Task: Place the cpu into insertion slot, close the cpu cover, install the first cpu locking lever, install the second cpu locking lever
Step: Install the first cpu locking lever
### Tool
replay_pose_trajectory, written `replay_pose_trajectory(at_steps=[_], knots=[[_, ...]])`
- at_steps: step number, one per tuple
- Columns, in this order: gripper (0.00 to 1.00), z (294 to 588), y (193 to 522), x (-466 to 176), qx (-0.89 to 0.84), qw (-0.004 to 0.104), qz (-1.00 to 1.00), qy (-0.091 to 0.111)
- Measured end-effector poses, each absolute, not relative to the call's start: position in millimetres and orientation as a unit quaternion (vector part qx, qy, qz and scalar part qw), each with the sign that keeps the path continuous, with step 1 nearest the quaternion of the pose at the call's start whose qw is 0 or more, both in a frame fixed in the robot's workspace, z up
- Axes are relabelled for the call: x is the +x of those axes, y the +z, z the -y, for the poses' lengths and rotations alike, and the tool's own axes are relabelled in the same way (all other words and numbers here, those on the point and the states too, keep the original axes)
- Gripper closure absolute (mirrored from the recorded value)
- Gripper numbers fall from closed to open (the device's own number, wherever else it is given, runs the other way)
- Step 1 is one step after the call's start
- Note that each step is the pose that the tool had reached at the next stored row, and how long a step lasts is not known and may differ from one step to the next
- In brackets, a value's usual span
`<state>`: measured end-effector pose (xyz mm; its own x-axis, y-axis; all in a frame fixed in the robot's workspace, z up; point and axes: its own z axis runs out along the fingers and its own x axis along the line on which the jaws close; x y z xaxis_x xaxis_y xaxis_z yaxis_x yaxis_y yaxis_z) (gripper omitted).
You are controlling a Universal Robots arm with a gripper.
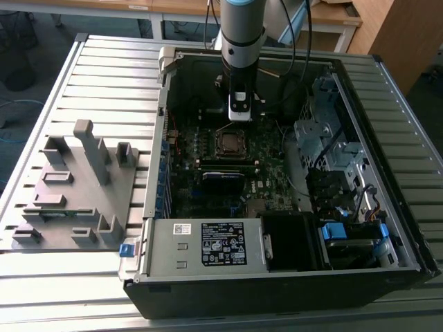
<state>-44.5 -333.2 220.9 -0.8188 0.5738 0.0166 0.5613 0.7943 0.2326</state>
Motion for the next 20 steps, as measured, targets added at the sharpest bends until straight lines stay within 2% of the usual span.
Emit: replay_pose_trajectory(at_steps=[20], knots=[[0.9, 332.6, 217.4, -48.7, 0.267, 0.024, -0.956, 0.117]])
